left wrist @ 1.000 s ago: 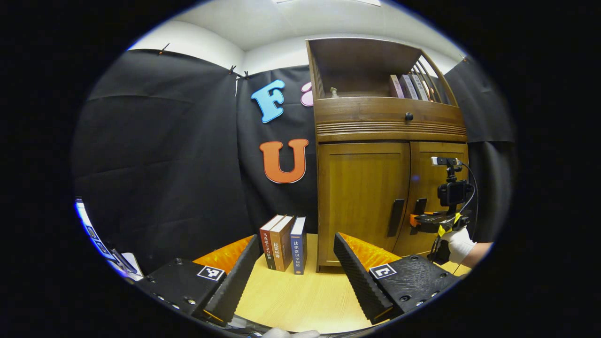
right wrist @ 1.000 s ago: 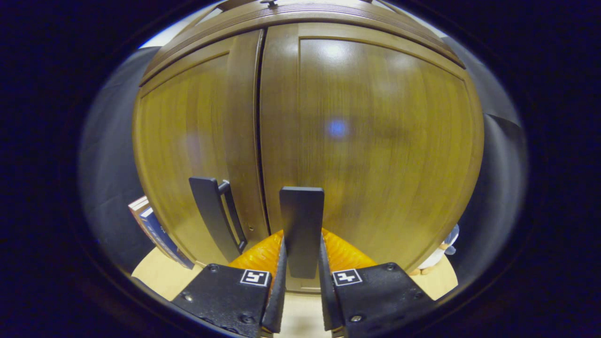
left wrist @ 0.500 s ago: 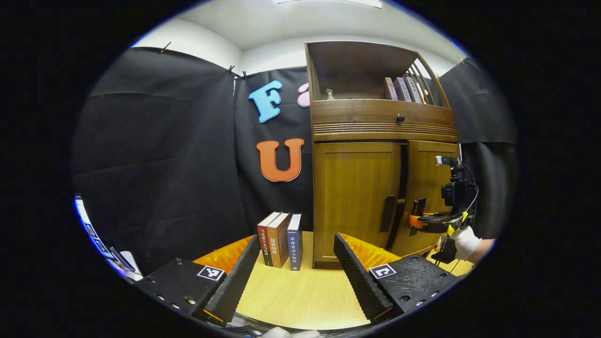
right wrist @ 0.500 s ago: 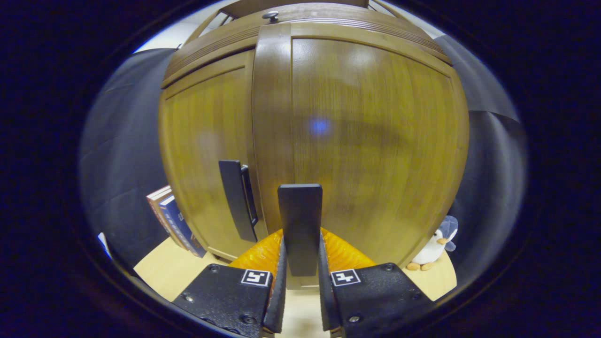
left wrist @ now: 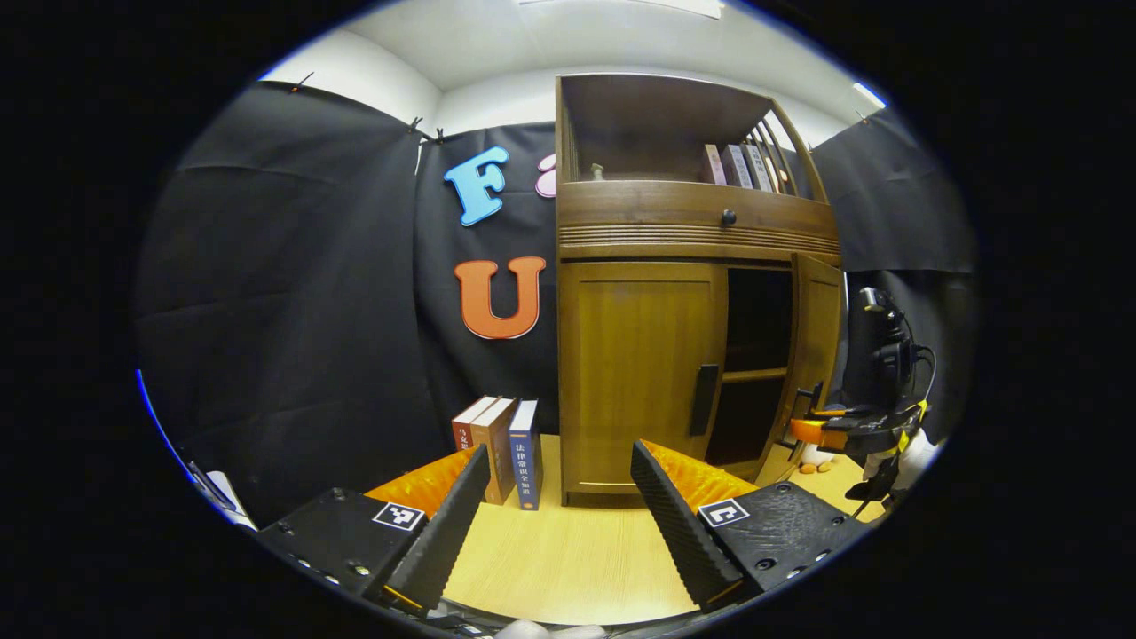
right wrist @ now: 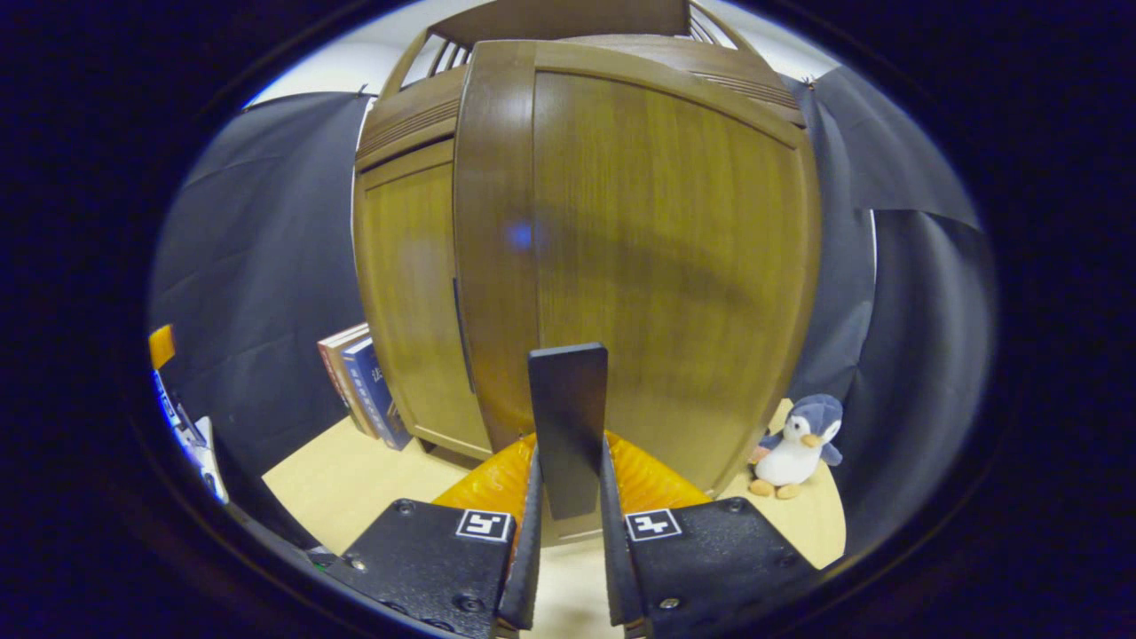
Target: Open the right door of the double-door shoe cabinet with the right hand, and open the left door with the left hand.
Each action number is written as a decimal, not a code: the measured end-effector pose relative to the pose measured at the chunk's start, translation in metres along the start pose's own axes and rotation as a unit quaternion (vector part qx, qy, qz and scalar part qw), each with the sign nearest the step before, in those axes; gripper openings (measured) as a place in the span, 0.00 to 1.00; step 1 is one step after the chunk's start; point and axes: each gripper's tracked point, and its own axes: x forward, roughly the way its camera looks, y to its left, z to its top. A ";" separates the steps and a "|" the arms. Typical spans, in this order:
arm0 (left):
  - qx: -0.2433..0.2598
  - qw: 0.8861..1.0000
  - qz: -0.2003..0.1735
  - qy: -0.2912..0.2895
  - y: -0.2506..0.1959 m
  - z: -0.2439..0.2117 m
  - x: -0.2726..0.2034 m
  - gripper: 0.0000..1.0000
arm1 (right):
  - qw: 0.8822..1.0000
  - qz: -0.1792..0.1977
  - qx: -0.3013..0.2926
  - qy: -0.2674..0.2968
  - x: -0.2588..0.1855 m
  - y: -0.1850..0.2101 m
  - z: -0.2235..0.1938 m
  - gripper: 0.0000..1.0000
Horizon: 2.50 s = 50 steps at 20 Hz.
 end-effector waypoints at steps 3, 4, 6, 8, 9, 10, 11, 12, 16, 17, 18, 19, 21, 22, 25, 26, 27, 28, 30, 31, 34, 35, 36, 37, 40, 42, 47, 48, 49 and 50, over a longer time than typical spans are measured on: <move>0.003 1.000 -0.016 -0.001 -0.010 0.001 0.005 0.96 | 1.000 -0.005 0.003 0.001 -0.013 -0.006 -0.004 0.34; 0.003 1.000 -0.019 -0.003 -0.017 0.002 0.004 0.96 | 1.000 -0.008 0.006 0.001 -0.016 -0.008 -0.005 0.34; 0.004 1.000 -0.021 -0.005 -0.023 0.003 0.007 0.96 | 1.000 -0.014 0.007 0.003 -0.026 -0.014 -0.009 0.34; 0.002 1.000 -0.030 -0.006 -0.030 0.004 0.011 0.96 | 1.000 -0.020 0.013 0.004 -0.039 -0.023 -0.013 0.34; 0.000 0.999 -0.036 -0.007 -0.033 0.005 0.013 0.96 | 1.000 -0.023 0.019 0.003 -0.045 -0.027 -0.015 0.34; -0.002 0.999 -0.041 -0.007 -0.037 0.006 0.014 0.96 | 0.999 -0.028 0.025 0.003 -0.052 -0.033 -0.017 0.33; -0.004 0.999 -0.046 -0.008 -0.041 0.007 0.017 0.96 | 0.999 -0.034 0.029 0.003 -0.058 -0.038 -0.020 0.33; -0.007 0.998 -0.054 -0.007 -0.047 0.007 0.018 0.96 | 0.999 -0.041 0.033 0.002 -0.063 -0.043 -0.022 0.32; -0.005 0.997 -0.083 -0.004 -0.065 0.008 0.022 0.96 | 0.995 -0.075 0.058 0.004 -0.080 -0.063 -0.030 0.29; 0.000 0.996 -0.089 -0.005 -0.069 0.008 0.022 0.96 | 0.994 -0.083 0.068 0.004 -0.083 -0.067 -0.032 0.29; 0.004 0.996 -0.094 -0.006 -0.074 0.007 0.021 1.00 | 0.993 -0.091 0.076 0.005 -0.086 -0.073 -0.034 0.28; 0.007 0.995 -0.100 -0.006 -0.079 0.005 0.021 0.96 | 0.991 -0.102 0.083 0.005 -0.089 -0.081 -0.037 0.27; 0.011 0.994 -0.112 -0.005 -0.088 0.004 0.020 0.96 | 0.989 -0.116 0.088 0.003 -0.093 -0.093 -0.039 0.22; 0.014 0.993 -0.116 -0.005 -0.091 0.003 0.020 0.96 | 0.989 -0.121 0.088 0.002 -0.097 -0.098 -0.039 0.19; 0.025 0.992 -0.121 -0.006 -0.097 0.001 0.023 0.96 | 0.987 -0.129 0.096 0.000 -0.104 -0.115 -0.042 0.14; 0.023 0.992 -0.125 -0.004 -0.101 -0.001 0.024 0.96 | 0.986 -0.132 0.099 0.000 -0.106 -0.120 -0.042 0.12; 0.021 0.991 -0.128 -0.003 -0.106 -0.002 0.025 0.96 | 0.986 -0.136 0.099 0.002 -0.109 -0.127 -0.043 0.11; 0.021 0.991 -0.131 -0.002 -0.111 -0.001 0.026 0.96 | 0.985 -0.142 0.095 0.002 -0.113 -0.134 -0.044 0.08; 0.022 0.991 -0.133 0.000 -0.127 -0.006 0.028 0.96 | 0.984 -0.150 0.095 0.003 -0.119 -0.153 -0.045 0.05; 0.022 0.991 -0.135 0.000 -0.134 -0.005 0.029 0.96 | 0.984 -0.147 0.098 0.002 -0.119 -0.160 -0.045 0.04; 0.017 0.990 -0.137 0.001 -0.157 -0.001 0.033 0.96 | 0.987 -0.126 0.094 0.006 -0.122 -0.175 -0.046 0.04; 0.016 0.990 -0.137 -0.001 -0.166 0.002 0.034 0.96 | 0.989 -0.118 0.093 0.008 -0.122 -0.177 -0.047 0.04; 0.016 0.991 -0.136 -0.001 -0.175 0.002 0.035 0.96 | 0.990 -0.110 0.091 0.009 -0.122 -0.184 -0.046 0.04; 0.017 0.991 -0.133 0.001 -0.185 0.003 0.035 0.97 | 0.991 -0.100 0.089 0.012 -0.123 -0.192 -0.046 0.04; 0.013 0.992 -0.122 0.001 -0.211 0.004 0.030 0.96 | 0.994 -0.073 0.079 0.019 -0.125 -0.208 -0.046 0.04; 0.011 0.994 -0.110 0.004 -0.224 0.004 0.025 0.96 | 0.996 -0.052 0.071 0.023 -0.124 -0.217 -0.047 0.04; 0.004 0.997 -0.080 0.010 -0.247 0.002 0.012 0.96 | 0.998 0.000 0.050 0.026 -0.124 -0.225 -0.046 0.04; 0.004 0.997 -0.073 0.010 -0.249 0.003 0.010 0.96 | 0.999 0.005 0.036 0.025 -0.124 -0.225 -0.046 0.04; 0.004 0.998 -0.068 0.009 -0.252 0.004 0.008 0.96 | 0.999 0.011 0.019 0.026 -0.124 -0.226 -0.046 0.04; 0.004 0.998 -0.062 0.009 -0.253 0.004 0.006 0.96 | 1.000 0.015 0.003 0.027 -0.124 -0.226 -0.046 0.04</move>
